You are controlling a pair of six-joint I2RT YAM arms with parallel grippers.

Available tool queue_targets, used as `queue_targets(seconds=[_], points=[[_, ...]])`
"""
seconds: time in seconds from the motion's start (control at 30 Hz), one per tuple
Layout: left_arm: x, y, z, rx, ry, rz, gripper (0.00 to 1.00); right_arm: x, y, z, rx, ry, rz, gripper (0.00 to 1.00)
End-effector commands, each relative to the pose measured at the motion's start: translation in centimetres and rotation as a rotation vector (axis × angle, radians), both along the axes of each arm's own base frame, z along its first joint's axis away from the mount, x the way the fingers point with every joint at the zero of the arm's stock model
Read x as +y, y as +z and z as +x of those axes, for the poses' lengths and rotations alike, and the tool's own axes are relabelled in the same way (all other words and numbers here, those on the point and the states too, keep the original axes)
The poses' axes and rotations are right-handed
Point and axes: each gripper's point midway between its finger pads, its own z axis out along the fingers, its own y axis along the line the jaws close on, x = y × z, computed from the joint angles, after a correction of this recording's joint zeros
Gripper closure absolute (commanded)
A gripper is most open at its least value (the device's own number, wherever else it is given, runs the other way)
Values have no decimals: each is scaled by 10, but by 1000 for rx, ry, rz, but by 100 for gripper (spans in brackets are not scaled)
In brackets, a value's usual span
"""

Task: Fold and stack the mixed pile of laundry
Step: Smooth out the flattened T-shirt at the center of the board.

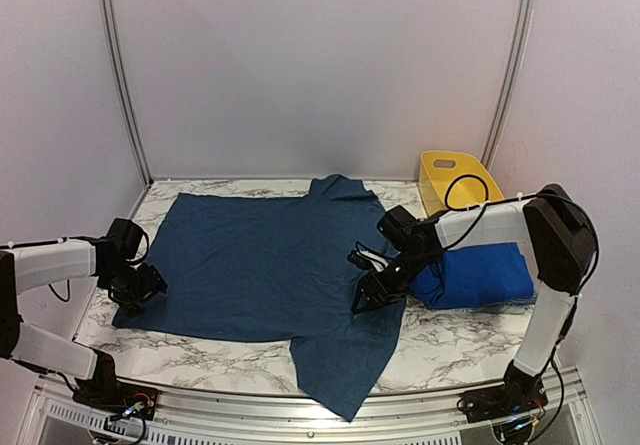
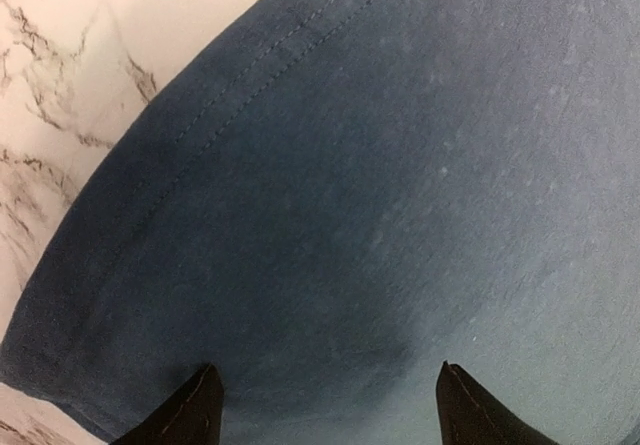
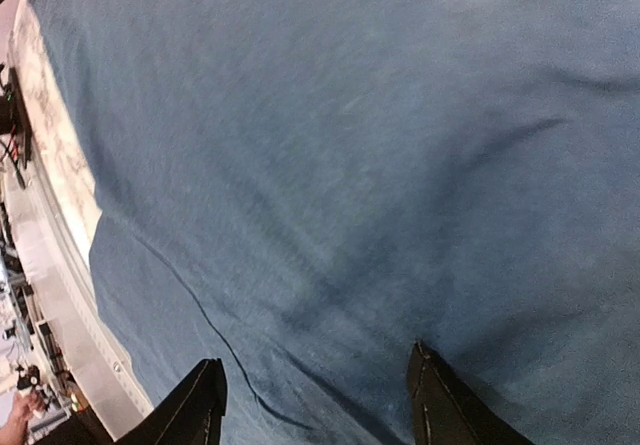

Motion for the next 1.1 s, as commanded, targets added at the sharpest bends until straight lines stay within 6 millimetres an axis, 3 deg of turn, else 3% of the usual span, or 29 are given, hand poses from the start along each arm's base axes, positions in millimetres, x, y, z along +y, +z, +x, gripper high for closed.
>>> queue_targets(seconds=[0.0,0.3,0.4,0.5,0.6,0.67,0.77,0.97,1.07], points=[[1,-3,-25,146,-49,17,23,-20,-9,27,-16,-60,-86,38],[12,-15,-15,187,-14,53,23,-3,-33,67,-8,-45,-100,38],[9,-8,-3,159,-41,33,23,5,-10,67,-19,-30,-52,38],[5,28,33,22,-99,42,23,6,36,70,-75,-38,19,37],[-7,62,65,-84,-184,16,23,-15,62,70,-100,-125,33,37],[-13,74,78,-115,-216,9,23,-41,61,66,-104,-208,3,37],[-18,81,90,-132,-243,13,23,-79,38,55,-61,-322,-62,36],[-19,76,108,-122,-275,47,22,-134,-4,49,5,-461,-194,33],[-19,73,117,-114,-283,57,22,-162,-8,50,4,-513,-244,33]])
